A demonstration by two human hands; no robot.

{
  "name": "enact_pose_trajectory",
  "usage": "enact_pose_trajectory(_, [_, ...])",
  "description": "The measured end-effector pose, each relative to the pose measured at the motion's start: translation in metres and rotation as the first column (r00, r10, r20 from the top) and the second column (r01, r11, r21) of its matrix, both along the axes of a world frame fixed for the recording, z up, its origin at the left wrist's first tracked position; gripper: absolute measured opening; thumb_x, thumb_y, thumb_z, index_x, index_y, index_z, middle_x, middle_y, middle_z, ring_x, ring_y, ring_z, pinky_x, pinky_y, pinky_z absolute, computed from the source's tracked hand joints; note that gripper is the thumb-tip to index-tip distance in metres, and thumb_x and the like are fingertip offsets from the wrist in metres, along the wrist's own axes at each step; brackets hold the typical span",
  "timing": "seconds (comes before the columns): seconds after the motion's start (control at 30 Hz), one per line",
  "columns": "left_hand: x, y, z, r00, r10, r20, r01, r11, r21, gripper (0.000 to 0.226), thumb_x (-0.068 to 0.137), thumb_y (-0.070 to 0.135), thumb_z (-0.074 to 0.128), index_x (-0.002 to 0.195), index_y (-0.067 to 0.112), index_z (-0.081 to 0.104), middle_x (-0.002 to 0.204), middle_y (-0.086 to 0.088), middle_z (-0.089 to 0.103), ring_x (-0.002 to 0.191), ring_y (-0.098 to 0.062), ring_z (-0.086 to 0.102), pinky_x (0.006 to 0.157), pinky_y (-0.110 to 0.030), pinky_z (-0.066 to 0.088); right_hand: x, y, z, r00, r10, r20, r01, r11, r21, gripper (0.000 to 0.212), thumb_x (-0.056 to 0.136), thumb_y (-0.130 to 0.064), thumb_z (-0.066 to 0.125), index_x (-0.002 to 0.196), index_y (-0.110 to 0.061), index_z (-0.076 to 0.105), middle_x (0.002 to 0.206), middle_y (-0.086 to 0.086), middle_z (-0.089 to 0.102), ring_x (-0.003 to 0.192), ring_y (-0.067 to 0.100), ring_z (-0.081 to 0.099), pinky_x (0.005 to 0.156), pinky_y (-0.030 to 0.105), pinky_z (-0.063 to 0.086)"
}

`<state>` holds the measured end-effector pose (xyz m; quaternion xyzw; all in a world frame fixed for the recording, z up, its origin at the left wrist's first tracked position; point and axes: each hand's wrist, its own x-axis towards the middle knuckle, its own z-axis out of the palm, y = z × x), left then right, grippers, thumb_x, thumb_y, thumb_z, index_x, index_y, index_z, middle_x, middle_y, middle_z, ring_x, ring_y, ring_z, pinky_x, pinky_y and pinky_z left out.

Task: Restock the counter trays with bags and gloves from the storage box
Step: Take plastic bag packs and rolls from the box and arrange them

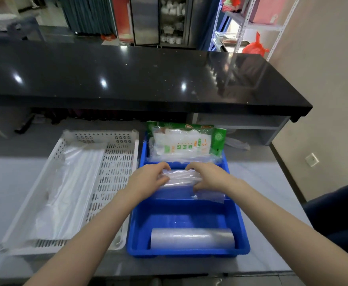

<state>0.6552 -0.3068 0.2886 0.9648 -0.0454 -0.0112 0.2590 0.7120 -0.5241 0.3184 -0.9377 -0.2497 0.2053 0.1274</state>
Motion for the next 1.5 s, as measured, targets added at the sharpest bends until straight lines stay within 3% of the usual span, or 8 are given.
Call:
enact_pose_trajectory(0.1, [0.008, -0.007, -0.004, 0.993, -0.007, 0.120, -0.006, 0.995, 0.104, 0.033, 0.088, 0.028, 0.058, 0.120, 0.025, 0.055, 0.103, 0.002, 0.066, 0.098, -0.022, 0.059, 0.075, -0.034, 0.045, -0.003, -0.011, -0.004, 0.978, 0.011, 0.208, -0.024, 0.998, 0.059, 0.082, 0.067, -0.036, 0.079, 0.139, -0.031, 0.041, 0.132, 0.000, 0.054, 0.122, 0.022, 0.047, 0.099, 0.037, 0.038])
enact_pose_trajectory(0.33, [0.000, -0.002, -0.004, 0.853, -0.186, 0.489, 0.104, 0.976, 0.190, 0.028, 0.072, 0.023, 0.080, 0.094, 0.015, 0.065, 0.091, -0.003, 0.059, 0.080, -0.021, 0.053, 0.067, -0.032, 0.043, -0.022, -0.034, -0.019, 0.863, 0.087, 0.498, -0.116, 0.993, 0.027, 0.046, 0.064, -0.019, 0.080, 0.107, -0.018, 0.065, 0.114, 0.004, 0.060, 0.105, 0.029, 0.056, 0.085, 0.037, 0.041])
enact_pose_trajectory(0.43, [-0.005, 0.001, -0.006, 0.858, -0.260, 0.443, 0.189, 0.962, 0.199, 0.023, 0.072, 0.027, 0.080, 0.086, 0.015, 0.066, 0.086, -0.003, 0.058, 0.075, -0.020, 0.052, 0.061, -0.031, 0.044, -0.021, -0.029, -0.030, 0.888, 0.158, 0.431, -0.099, 0.983, -0.157, 0.049, 0.072, -0.023, 0.071, 0.119, -0.022, 0.055, 0.123, 0.000, 0.053, 0.111, 0.025, 0.049, 0.088, 0.035, 0.037])
enact_pose_trajectory(0.6, [-0.005, 0.005, -0.014, 0.948, -0.271, 0.166, 0.222, 0.939, 0.264, 0.011, 0.081, 0.026, 0.066, 0.090, 0.021, 0.066, 0.090, 0.004, 0.058, 0.085, -0.015, 0.056, 0.062, -0.023, 0.035, -0.017, -0.025, -0.035, 0.919, 0.100, 0.381, -0.064, 0.992, -0.107, 0.058, 0.068, -0.025, 0.075, 0.120, -0.024, 0.051, 0.124, -0.001, 0.047, 0.111, 0.023, 0.045, 0.086, 0.032, 0.037])
enact_pose_trajectory(0.8, [-0.001, -0.006, -0.013, 0.984, -0.178, -0.006, 0.166, 0.903, 0.396, 0.017, 0.087, 0.036, 0.054, 0.077, 0.023, 0.059, 0.083, 0.004, 0.065, 0.074, -0.017, 0.059, 0.058, -0.027, 0.035, -0.021, -0.043, -0.025, 0.891, 0.070, 0.448, -0.090, 0.996, 0.024, 0.037, 0.062, -0.032, 0.085, 0.089, -0.020, 0.062, 0.103, 0.003, 0.051, 0.091, 0.023, 0.050, 0.074, 0.032, 0.044])
enact_pose_trajectory(0.97, [-0.008, -0.011, -0.013, 0.962, -0.201, -0.186, 0.253, 0.912, 0.322, 0.037, 0.094, 0.049, 0.039, 0.079, 0.022, 0.060, 0.073, 0.003, 0.061, 0.064, -0.015, 0.053, 0.052, -0.028, 0.035, -0.034, -0.046, -0.028, 0.928, 0.136, 0.347, -0.103, 0.988, -0.112, 0.032, 0.091, -0.047, 0.051, 0.097, -0.022, 0.070, 0.096, -0.001, 0.060, 0.092, 0.021, 0.052, 0.078, 0.032, 0.041])
enact_pose_trajectory(1.3, [-0.048, -0.003, 0.009, 0.993, -0.109, 0.046, 0.092, 0.957, 0.275, 0.014, 0.090, 0.039, 0.053, 0.094, 0.027, 0.060, 0.094, 0.008, 0.063, 0.080, -0.010, 0.055, 0.066, -0.024, 0.043, -0.051, -0.046, -0.007, 0.860, 0.085, 0.503, -0.077, 0.996, -0.038, 0.029, 0.094, -0.033, 0.051, 0.112, -0.017, 0.065, 0.111, 0.003, 0.063, 0.101, 0.026, 0.056, 0.084, 0.037, 0.045])
enact_pose_trajectory(1.5, [-0.122, 0.034, 0.029, 0.941, 0.224, 0.255, -0.244, 0.969, 0.048, 0.010, 0.088, 0.034, 0.054, 0.091, 0.028, 0.063, 0.089, 0.014, 0.064, 0.081, -0.004, 0.054, 0.070, -0.022, 0.045, -0.080, 0.032, 0.016, 0.848, 0.240, 0.472, -0.367, 0.909, 0.197, 0.022, 0.094, -0.027, 0.056, 0.106, -0.014, 0.068, 0.111, 0.005, 0.063, 0.102, 0.027, 0.055, 0.087, 0.039, 0.043])
